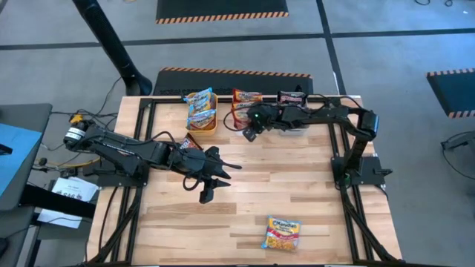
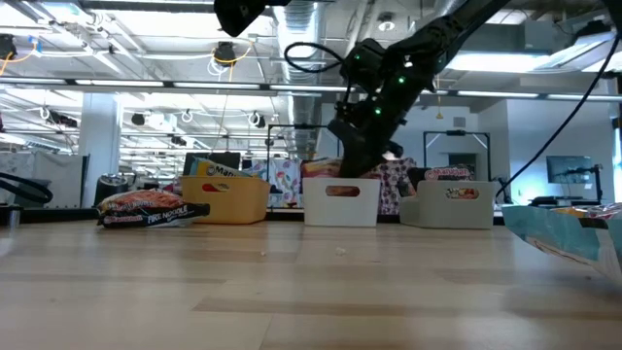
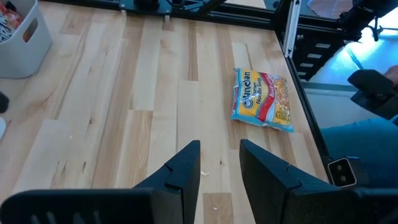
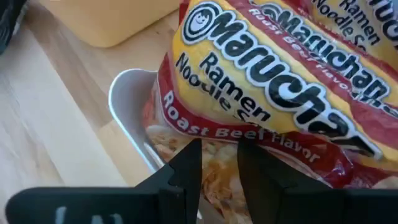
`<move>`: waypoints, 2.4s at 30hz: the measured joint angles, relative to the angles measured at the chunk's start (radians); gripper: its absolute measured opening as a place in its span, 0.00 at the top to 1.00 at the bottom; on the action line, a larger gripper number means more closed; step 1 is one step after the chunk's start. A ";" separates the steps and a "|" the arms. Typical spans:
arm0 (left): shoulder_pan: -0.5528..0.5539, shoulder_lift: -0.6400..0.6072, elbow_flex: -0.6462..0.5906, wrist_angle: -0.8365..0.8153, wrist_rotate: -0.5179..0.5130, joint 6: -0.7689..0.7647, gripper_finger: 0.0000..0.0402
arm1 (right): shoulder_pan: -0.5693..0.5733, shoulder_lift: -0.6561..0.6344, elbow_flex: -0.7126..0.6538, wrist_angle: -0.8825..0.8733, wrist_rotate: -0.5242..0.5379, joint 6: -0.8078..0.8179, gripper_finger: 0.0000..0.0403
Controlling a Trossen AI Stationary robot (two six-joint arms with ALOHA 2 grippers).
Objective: Sort Maruchan noodles
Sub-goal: Put the red noodle pack into the white bin
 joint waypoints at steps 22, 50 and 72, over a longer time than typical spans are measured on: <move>0.000 0.000 0.000 0.007 0.000 0.017 0.75 | -0.004 0.015 0.098 -0.143 -0.089 0.139 0.69; 0.000 0.000 0.000 0.008 0.000 0.016 0.75 | -0.025 0.014 0.228 -0.482 -0.033 0.092 0.71; 0.000 0.000 0.000 0.002 0.001 0.016 0.75 | -0.017 0.078 0.200 -0.435 -0.066 0.123 0.71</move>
